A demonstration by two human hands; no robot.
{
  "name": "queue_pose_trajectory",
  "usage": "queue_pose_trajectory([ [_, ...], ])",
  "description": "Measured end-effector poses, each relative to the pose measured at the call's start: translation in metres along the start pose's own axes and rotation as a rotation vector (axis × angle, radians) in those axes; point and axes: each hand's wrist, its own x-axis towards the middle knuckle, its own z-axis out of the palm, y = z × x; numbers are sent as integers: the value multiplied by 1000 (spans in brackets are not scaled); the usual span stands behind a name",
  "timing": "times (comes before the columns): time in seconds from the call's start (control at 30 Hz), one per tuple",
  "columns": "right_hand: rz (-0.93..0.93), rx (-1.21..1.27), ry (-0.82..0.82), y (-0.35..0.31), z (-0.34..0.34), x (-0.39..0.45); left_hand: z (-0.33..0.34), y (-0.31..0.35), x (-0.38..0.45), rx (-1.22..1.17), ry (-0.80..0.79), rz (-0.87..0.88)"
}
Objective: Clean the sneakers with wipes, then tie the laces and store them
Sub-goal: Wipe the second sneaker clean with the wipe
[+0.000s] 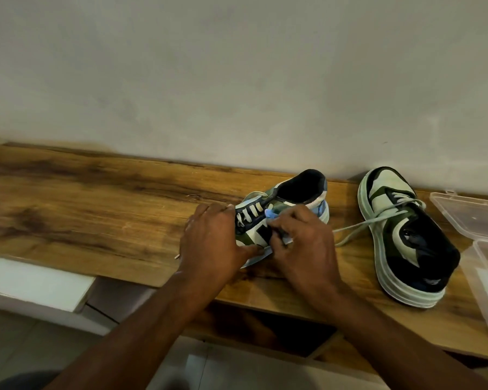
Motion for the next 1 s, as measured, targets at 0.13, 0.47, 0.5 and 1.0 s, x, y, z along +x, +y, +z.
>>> queue_pose_trajectory([
  [0.13, 58, -21, 7, 7, -10, 11, 1, 0, 1, 0, -2, -3],
  [0.47, 168, -16, 138, 26, -22, 15, -3, 5, -1, 4, -28, -35],
  [0.5, 106, -15, 99, 20, -16, 12, -3, 5, -1, 0, -31, -38],
  [1.0, 98, -46, 96, 23, -6, 16, -4, 8, -2, 15, -22, -40],
])
